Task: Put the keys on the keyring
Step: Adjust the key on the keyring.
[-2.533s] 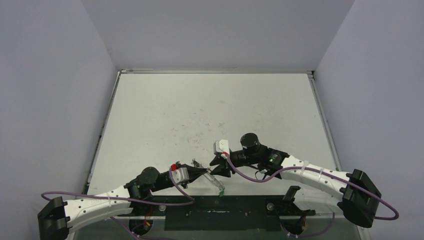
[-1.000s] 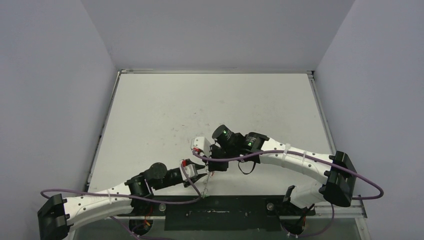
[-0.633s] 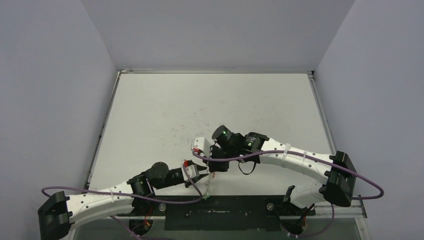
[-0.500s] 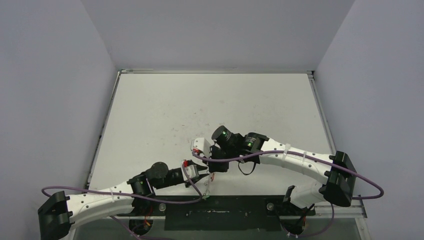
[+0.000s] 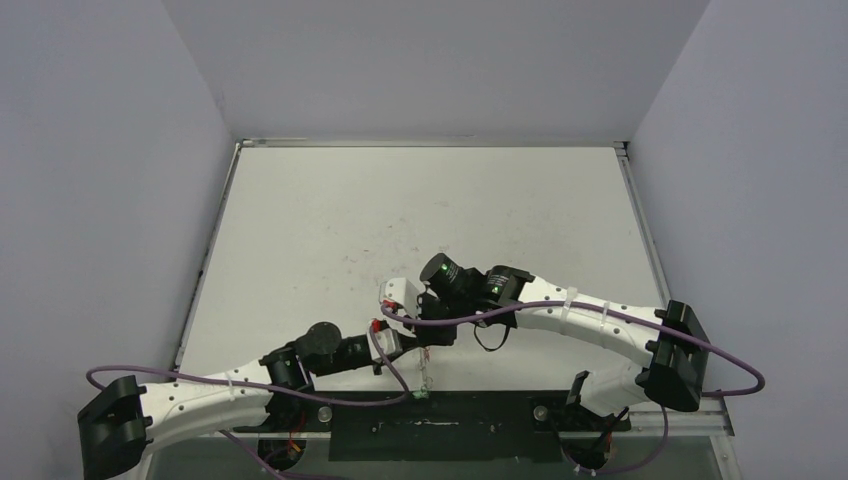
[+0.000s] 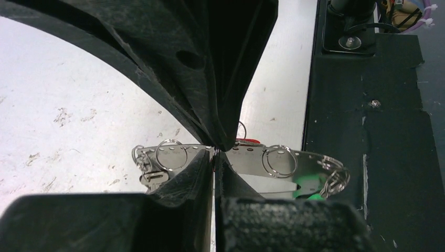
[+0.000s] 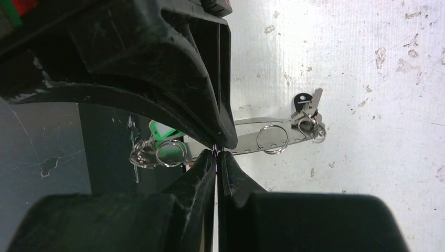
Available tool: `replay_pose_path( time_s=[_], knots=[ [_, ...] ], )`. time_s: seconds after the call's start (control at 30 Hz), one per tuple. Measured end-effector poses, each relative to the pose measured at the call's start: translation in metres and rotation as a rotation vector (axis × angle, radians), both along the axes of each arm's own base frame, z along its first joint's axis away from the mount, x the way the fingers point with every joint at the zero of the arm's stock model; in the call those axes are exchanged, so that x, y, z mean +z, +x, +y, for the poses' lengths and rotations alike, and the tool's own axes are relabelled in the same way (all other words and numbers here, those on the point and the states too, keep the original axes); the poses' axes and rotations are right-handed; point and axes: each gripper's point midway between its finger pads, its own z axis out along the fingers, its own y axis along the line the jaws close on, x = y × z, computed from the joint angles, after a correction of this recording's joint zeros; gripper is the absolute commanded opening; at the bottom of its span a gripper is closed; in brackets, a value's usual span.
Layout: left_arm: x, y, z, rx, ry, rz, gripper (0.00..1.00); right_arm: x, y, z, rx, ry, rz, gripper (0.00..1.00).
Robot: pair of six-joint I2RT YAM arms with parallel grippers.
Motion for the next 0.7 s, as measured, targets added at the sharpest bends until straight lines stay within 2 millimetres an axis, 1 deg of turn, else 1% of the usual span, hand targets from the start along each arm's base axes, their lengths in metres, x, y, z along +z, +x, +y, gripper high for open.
replay_pose_path(
  time_s=[0.07, 0.13, 0.23, 0.3, 0.37, 0.53, 0.63, 0.7],
  knots=[
    [0.000, -0.001, 0.000, -0.003, -0.001, 0.000, 0.00, 0.000, 0.000, 0.000, 0.000, -0.001, 0.000, 0.01],
    [0.000, -0.001, 0.000, -0.003, -0.002, 0.001, 0.00, 0.000, 0.000, 0.000, -0.001, -0.001, 0.000, 0.12],
    [0.003, -0.001, 0.001, -0.002, -0.012, 0.000, 0.00, 0.002, 0.003, 0.001, -0.016, 0.010, -0.003, 0.36],
    [0.007, -0.001, 0.002, 0.000, -0.029, -0.004, 0.00, 0.006, 0.008, 0.004, -0.035, 0.040, -0.009, 0.44],
    [0.010, -0.002, 0.004, 0.008, -0.051, -0.003, 0.00, 0.011, 0.014, 0.003, -0.053, 0.083, -0.015, 0.46],
    [0.015, -0.002, 0.007, 0.018, -0.116, -0.022, 0.00, 0.028, 0.024, -0.007, -0.102, 0.219, -0.004, 0.46],
    [0.017, -0.003, 0.009, 0.018, -0.145, -0.036, 0.00, 0.035, 0.025, -0.010, -0.106, 0.283, 0.005, 0.44],
    [0.019, -0.003, 0.009, 0.017, -0.161, -0.043, 0.00, 0.037, 0.022, -0.009, -0.082, 0.321, 0.018, 0.43]
  ],
)
